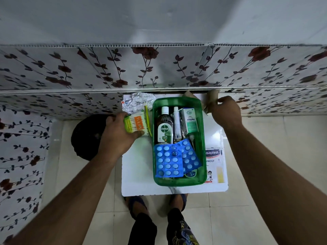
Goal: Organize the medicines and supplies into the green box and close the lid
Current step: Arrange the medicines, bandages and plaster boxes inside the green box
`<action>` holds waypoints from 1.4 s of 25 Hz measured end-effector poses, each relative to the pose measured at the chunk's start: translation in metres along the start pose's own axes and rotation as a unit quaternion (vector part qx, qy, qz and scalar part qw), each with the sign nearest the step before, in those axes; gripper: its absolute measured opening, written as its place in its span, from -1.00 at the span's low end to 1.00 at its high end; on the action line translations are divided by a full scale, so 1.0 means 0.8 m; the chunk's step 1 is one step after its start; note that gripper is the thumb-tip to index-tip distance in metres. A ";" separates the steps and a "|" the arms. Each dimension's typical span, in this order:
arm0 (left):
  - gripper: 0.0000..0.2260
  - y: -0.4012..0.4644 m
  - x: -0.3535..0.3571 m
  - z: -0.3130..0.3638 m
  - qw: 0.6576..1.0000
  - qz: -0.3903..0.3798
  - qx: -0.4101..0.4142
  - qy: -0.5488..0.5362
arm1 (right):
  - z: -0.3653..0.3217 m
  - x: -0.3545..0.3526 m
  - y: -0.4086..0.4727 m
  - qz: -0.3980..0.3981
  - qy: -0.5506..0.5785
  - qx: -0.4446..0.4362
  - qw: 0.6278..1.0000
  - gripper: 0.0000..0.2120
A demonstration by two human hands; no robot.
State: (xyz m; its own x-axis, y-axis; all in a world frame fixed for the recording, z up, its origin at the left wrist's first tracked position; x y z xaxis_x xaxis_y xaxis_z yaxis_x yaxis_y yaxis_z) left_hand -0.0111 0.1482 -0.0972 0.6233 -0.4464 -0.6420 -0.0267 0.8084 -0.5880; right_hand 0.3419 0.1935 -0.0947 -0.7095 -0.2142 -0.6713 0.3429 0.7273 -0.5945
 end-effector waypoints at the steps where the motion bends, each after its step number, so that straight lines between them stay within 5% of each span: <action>1: -0.26 0.001 0.002 0.001 1.000 0.005 0.003 0.007 | 0.000 0.004 0.006 -0.011 -0.004 0.004 1.000 -0.64; 8: -0.46 0.000 0.001 -0.009 1.000 0.024 0.002 0.002 | 0.004 0.005 -0.005 -0.015 0.032 -0.004 0.999 -0.79; 14: -0.31 -0.001 0.012 -0.024 0.998 0.012 -0.013 -0.061 | 0.017 0.000 -0.023 0.007 0.080 -0.020 0.997 -0.62; 27: -0.53 -0.028 -0.004 -0.033 0.997 0.021 -0.044 -0.055 | 0.029 -0.005 -0.053 -0.001 0.145 -0.028 0.989 -0.63; 30: -0.63 -0.064 -0.066 -0.005 0.986 0.095 -0.019 -0.135 | 0.030 -0.013 -0.068 0.003 0.163 -0.040 0.986 -0.64; 32: -0.61 -0.073 -0.080 0.047 0.984 0.068 0.031 -0.161 | 0.029 -0.015 -0.077 0.007 0.175 -0.042 0.984 -0.63; 35: -0.53 -0.060 -0.041 0.127 0.996 -0.014 0.075 -0.050 | 0.029 -0.016 -0.086 0.007 0.198 -0.044 0.979 -0.62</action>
State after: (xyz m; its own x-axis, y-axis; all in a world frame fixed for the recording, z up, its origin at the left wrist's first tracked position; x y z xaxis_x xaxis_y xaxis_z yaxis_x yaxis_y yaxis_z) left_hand 0.0491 0.1635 0.0022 0.6965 -0.4358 -0.5700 0.1047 0.8477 -0.5201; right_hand 0.3420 0.1307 -0.0553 -0.8943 0.0538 -0.4443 0.3123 0.7861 -0.5334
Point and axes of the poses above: each hand's wrist, its own y-axis towards the middle knuckle, its own x-axis out of the palm, z = x × y, the point moved 8 cm from there along y, towards the middle knuckle, and after that the axes turned 14 degrees about -z, right-handed, at the moved point
